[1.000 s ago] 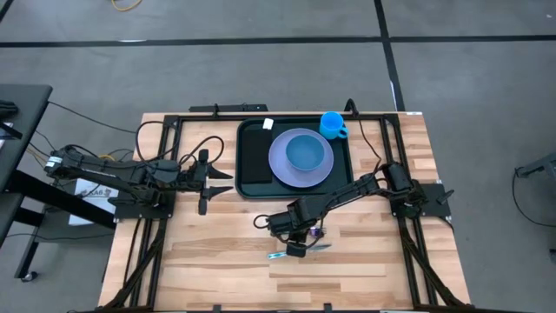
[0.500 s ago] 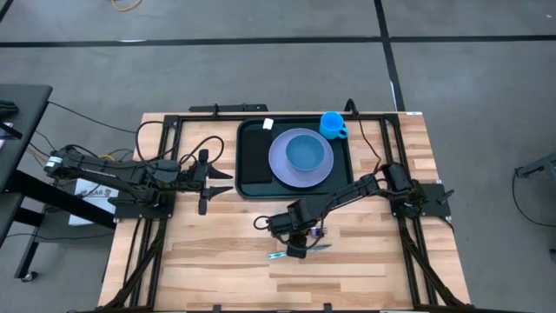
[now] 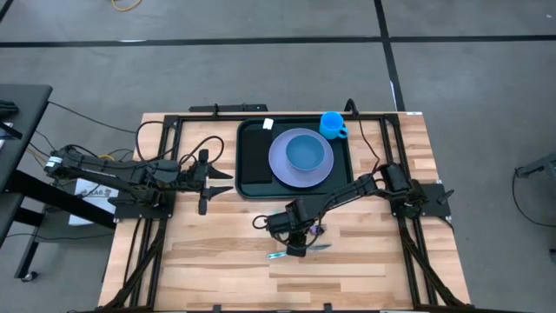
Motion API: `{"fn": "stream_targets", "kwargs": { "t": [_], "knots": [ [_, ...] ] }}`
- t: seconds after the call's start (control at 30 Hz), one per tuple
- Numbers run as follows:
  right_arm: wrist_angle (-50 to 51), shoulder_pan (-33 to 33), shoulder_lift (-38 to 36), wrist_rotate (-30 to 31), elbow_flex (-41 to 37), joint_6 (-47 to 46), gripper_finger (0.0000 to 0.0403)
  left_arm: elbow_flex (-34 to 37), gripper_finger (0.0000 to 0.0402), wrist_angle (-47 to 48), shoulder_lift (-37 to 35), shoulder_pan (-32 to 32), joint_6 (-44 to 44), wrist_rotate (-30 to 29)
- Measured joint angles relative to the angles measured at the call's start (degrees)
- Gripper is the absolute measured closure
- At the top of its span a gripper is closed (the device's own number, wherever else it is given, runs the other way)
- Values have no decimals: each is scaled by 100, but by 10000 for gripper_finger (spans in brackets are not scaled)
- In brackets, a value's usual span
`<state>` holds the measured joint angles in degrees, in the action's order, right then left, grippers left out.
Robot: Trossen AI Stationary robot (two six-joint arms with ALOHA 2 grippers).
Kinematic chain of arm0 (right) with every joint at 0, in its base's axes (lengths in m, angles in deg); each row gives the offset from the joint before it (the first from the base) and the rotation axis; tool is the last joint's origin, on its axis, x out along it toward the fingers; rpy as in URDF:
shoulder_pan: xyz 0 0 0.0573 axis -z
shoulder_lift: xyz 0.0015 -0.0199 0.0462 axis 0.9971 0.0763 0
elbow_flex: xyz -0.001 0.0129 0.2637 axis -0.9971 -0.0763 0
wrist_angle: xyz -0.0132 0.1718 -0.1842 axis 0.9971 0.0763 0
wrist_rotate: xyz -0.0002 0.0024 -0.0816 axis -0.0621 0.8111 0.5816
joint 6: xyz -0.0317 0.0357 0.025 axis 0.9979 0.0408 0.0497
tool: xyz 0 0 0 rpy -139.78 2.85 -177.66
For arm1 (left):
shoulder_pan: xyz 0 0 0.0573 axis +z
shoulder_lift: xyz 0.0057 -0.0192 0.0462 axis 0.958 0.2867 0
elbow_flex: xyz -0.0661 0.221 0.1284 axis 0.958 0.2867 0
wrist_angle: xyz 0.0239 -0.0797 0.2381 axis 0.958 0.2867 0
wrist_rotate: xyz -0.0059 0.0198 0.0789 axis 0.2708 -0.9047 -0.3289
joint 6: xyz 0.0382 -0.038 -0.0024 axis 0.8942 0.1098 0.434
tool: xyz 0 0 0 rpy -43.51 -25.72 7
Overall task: Set up tray
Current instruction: Put the blue fork on the black napkin on the black tray
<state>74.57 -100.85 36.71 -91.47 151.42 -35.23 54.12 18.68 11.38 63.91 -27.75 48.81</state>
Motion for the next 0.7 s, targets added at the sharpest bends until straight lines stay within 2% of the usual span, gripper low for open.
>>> {"fn": "stream_targets", "kwargs": {
  "t": [0.7],
  "knots": [
    [48, -11, -2, 29, 48, -78, 274, 0, 267, 0, -1, 0, 0, 0]
  ]
}}
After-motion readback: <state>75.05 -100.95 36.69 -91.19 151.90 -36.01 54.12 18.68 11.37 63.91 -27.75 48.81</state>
